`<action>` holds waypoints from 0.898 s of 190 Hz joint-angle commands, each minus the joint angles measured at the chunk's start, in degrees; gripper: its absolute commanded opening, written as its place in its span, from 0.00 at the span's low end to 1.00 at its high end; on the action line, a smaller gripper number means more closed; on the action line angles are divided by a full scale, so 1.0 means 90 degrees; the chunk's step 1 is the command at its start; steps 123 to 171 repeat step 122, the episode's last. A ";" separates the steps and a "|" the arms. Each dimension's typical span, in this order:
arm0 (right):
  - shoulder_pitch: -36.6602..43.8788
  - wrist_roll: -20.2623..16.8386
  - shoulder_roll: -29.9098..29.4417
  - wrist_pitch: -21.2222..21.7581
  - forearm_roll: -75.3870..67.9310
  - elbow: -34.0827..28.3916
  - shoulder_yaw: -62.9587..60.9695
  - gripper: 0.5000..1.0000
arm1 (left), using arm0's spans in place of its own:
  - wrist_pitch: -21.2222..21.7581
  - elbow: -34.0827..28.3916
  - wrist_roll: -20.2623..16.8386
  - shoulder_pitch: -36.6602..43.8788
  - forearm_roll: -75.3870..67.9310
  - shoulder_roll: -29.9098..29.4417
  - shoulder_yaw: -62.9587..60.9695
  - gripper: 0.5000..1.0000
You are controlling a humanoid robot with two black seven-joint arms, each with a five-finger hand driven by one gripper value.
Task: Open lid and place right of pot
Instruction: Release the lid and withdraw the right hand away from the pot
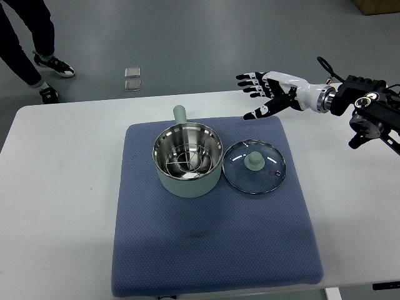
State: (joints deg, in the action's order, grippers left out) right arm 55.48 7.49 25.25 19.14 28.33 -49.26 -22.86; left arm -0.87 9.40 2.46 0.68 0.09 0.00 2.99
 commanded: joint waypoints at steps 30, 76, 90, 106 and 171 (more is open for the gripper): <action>-0.0256 -0.0373 -0.0169 0.0109 -0.2679 0.0229 0.0030 0.86 | -0.0001 0.0000 0.0000 0.0002 0.0000 0.0000 0.0000 1.00; -0.0491 -0.0490 -0.0335 0.0060 -0.3578 0.0258 0.0010 0.86 | -0.0001 0.0000 0.0000 0.0002 0.0000 0.0000 0.0000 1.00; -0.0510 -0.0480 -0.0365 0.0060 -0.3578 0.0258 0.0010 0.86 | -0.0001 0.0000 0.0000 0.0002 0.0000 0.0000 0.0000 1.00; -0.0530 -0.0471 -0.0374 0.0070 -0.3578 0.0268 0.0001 0.86 | -0.0001 0.0000 0.0000 0.0002 0.0000 0.0000 0.0000 1.00; -0.0530 -0.0471 -0.0374 0.0051 -0.3568 0.0287 0.0001 0.86 | -0.0001 0.0000 0.0000 0.0002 0.0000 0.0000 0.0000 1.00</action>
